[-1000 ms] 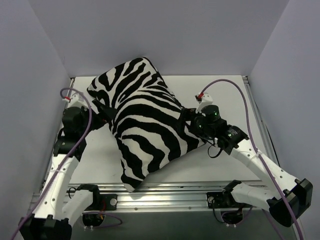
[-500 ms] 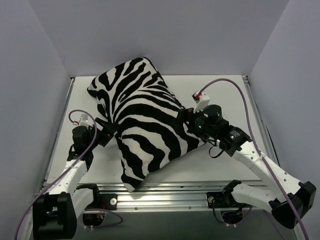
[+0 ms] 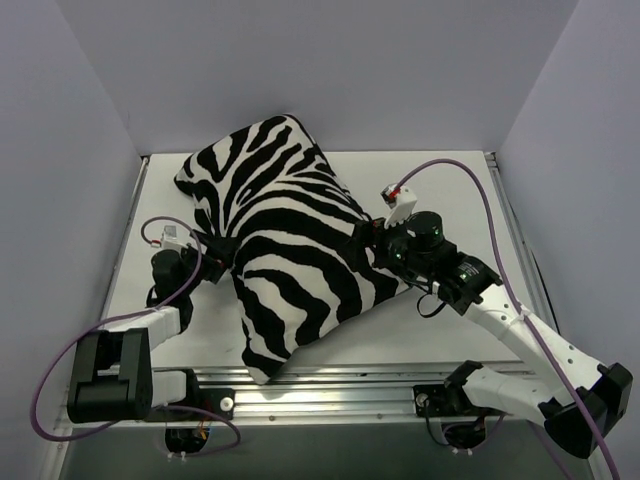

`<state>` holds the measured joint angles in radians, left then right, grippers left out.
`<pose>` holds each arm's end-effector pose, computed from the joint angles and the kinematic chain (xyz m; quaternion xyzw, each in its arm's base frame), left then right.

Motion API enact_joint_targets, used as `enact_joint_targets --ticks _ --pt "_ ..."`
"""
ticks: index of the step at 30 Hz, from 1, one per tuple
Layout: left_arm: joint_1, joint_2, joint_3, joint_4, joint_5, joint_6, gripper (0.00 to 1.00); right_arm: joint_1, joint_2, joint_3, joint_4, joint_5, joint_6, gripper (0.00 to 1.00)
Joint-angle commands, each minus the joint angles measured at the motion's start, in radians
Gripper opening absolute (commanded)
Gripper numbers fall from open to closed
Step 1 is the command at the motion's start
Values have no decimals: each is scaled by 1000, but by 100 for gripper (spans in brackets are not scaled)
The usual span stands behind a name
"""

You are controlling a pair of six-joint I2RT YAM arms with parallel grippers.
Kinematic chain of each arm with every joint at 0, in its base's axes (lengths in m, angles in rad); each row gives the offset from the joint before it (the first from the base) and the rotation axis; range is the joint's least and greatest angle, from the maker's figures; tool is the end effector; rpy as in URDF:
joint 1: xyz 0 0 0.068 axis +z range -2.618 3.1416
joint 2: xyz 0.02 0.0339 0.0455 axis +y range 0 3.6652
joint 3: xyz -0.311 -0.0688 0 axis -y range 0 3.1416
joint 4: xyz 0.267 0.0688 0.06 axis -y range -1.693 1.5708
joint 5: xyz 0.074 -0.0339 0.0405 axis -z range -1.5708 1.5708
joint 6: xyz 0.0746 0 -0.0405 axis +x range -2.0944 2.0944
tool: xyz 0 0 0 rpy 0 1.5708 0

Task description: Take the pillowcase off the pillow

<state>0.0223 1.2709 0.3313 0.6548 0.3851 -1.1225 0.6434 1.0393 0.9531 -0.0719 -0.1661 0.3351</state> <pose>0.2721 -0.0220 0.1903 -0.3290 0.7225 -0.4382 0.4216 0.2160 0.1774 0.3952 -0.1696 0.7409 0.3597 0.5413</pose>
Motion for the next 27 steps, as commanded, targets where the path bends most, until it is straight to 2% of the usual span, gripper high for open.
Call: enact_joint_targets --ticks 1,6,8,10,11,12,14,15,16,17,18,20,21,23,24,25,27 --pt "-4 40 18 152 17 -8 94 9 -7 -22 35 -3 -16 96" --pt "-48 135 57 222 20 -20 94 12 -7 -28 34 11 -16 96" --pt "-70 168 69 267 32 -29 100 12 -7 -33 32 29 -16 96" --pt "-79 208 86 288 41 -45 90 13 -5 -30 23 40 -16 96" --pt "-82 219 86 334 49 -54 83 15 -8 -28 15 46 -19 96" --pt "-84 231 84 362 51 -65 63 15 -10 -28 12 54 -21 96" --pt "-84 231 75 435 52 -100 41 15 -16 -27 1 65 -22 96" --pt "-82 214 75 443 58 -106 20 15 -18 -27 -2 76 -25 95" --pt "-82 199 83 444 61 -109 12 15 -21 -24 -6 82 -25 96" --pt "-82 180 87 418 64 -106 5 15 -22 -16 -17 88 -24 95" --pt "-82 129 95 390 69 -102 3 16 -22 -14 -22 94 -27 95" --pt "-82 61 124 274 69 -76 2 16 -27 -7 -34 106 -27 95" --pt "-81 -27 138 225 67 -63 2 16 -30 4 -37 111 -28 95" --pt "-71 -132 210 18 49 -1 2 15 -39 16 -54 134 -27 95" --pt "-71 -239 247 -68 32 36 2 16 -44 30 -58 143 -25 95" --pt "-70 -289 290 -265 -26 134 2 15 -48 38 -68 154 -25 95" --pt "-70 -403 429 -424 -87 219 2 15 -64 59 -78 180 -27 95"
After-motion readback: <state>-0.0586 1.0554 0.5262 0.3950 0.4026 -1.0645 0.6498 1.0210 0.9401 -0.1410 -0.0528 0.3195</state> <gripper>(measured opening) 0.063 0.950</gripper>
